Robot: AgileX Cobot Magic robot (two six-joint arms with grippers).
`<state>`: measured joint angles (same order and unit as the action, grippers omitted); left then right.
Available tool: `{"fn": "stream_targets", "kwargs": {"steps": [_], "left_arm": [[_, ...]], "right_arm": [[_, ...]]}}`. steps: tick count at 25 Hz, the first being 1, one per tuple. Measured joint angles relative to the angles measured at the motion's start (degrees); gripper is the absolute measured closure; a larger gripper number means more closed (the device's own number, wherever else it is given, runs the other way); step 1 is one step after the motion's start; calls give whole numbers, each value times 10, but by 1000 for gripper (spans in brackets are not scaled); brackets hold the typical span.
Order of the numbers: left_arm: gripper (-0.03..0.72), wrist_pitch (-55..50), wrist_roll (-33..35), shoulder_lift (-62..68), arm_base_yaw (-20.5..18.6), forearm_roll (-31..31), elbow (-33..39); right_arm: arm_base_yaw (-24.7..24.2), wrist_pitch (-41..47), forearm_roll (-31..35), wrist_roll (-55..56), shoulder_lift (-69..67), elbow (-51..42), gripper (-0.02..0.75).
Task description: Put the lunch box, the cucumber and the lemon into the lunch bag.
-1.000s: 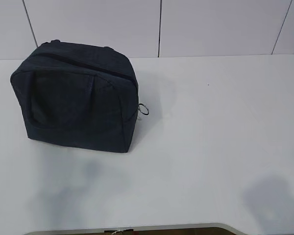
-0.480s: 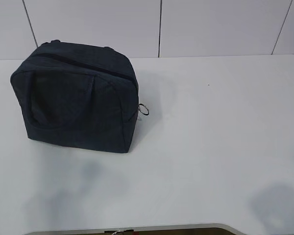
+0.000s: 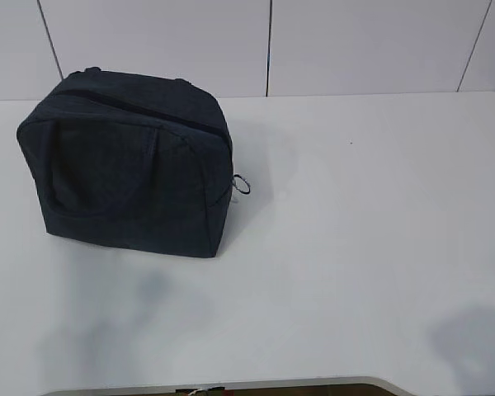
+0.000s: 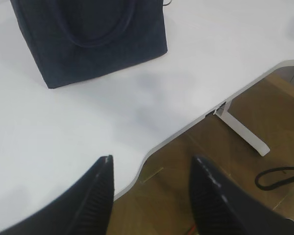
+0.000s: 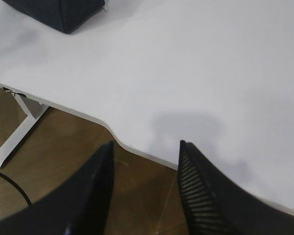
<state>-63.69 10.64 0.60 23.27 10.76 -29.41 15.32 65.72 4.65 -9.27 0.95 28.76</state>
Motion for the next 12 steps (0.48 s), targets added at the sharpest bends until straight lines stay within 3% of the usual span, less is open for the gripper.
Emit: {"fn": "stream_targets", "kwargs": {"steps": [12], "left_arm": [[323,-1,1,0,0,18,0]], "right_arm": [[0,-1,-1,2,0,0,384]]}}
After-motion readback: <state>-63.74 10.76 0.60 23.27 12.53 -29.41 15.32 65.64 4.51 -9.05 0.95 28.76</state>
